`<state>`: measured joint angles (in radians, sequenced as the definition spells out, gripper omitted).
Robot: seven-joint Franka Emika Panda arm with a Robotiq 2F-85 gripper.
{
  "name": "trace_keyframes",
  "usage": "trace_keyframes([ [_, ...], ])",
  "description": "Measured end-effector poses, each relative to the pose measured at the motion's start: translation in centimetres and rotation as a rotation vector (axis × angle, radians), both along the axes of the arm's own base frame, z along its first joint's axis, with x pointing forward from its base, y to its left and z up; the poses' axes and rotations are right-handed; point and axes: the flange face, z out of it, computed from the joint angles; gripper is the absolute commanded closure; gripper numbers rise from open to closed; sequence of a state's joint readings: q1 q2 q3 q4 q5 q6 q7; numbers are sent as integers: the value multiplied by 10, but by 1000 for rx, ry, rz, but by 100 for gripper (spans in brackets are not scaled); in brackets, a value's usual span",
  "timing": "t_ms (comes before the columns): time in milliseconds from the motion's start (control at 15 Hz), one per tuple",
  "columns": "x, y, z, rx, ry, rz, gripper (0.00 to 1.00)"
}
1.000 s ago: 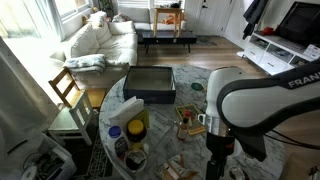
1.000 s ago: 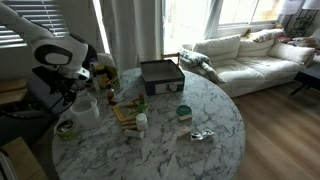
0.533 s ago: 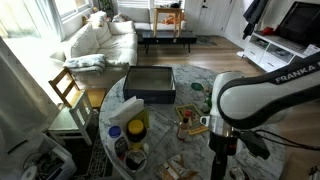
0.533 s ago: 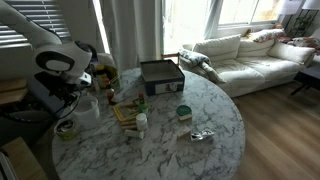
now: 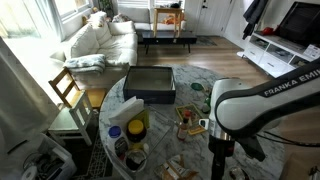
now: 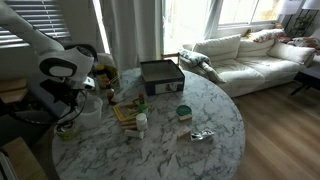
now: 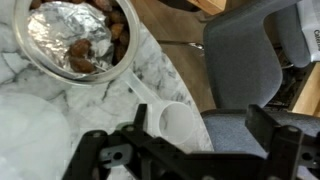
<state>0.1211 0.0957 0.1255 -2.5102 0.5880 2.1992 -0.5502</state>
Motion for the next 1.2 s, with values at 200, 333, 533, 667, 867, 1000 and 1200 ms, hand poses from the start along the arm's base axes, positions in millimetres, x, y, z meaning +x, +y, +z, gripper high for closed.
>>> trace_keyframes([
  [200,1,-4,-5,-35,-33,22,0],
  [333,0,-3,-9,-40,-35,28,3],
  [533,-1,0,-13,-41,-27,34,29],
  [667,-2,0,-15,-41,-23,37,45],
  [867,-3,1,-16,-41,-20,42,15],
  [1000,-3,1,-18,-43,-17,47,2],
  [1200,-4,1,-20,-49,-14,62,0],
])
